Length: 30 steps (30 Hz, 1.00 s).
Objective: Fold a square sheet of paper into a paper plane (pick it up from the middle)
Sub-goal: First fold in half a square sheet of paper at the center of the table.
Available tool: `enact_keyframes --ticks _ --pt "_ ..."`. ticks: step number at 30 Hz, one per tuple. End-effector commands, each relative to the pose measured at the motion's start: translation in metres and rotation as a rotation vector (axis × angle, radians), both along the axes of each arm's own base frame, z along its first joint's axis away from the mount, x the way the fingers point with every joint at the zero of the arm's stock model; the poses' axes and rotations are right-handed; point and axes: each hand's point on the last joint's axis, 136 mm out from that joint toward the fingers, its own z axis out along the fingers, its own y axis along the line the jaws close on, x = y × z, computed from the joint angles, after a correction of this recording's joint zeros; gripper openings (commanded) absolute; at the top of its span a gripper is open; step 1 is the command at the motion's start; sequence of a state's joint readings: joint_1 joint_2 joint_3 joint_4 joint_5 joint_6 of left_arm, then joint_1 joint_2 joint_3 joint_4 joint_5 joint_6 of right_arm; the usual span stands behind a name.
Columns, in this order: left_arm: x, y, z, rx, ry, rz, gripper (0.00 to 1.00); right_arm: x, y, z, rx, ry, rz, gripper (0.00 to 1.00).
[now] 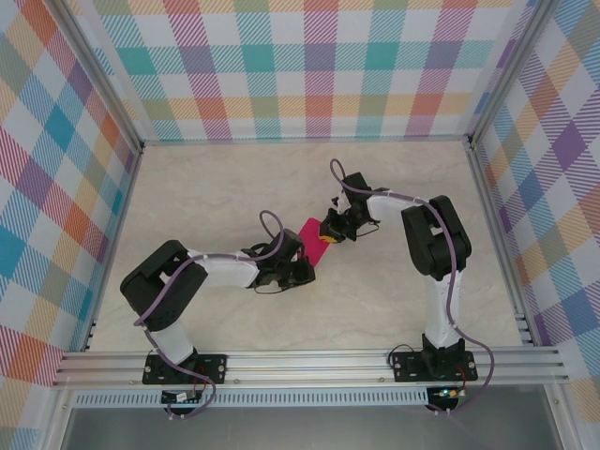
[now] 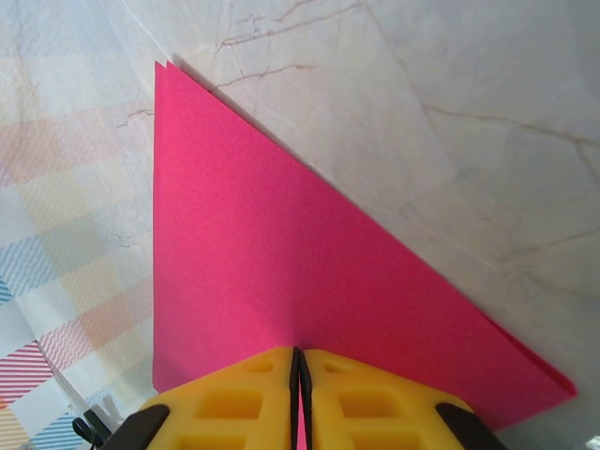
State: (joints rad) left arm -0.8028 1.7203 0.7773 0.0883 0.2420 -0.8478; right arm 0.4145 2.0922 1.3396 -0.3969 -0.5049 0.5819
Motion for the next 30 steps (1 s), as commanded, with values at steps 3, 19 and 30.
enact_keyframes --ticks 3,19,30 --pt "-0.049 0.030 -0.033 0.099 0.153 -0.018 0.09 -0.008 -0.019 -0.032 -0.125 0.037 0.000 0.12" --pt "0.033 -0.003 0.052 0.009 -0.167 0.012 0.10 -0.013 -0.023 -0.044 -0.146 0.063 -0.007 0.12" --pt "0.030 0.006 -0.006 0.085 -0.068 0.021 0.09 -0.015 -0.023 -0.045 -0.148 0.070 -0.008 0.12"
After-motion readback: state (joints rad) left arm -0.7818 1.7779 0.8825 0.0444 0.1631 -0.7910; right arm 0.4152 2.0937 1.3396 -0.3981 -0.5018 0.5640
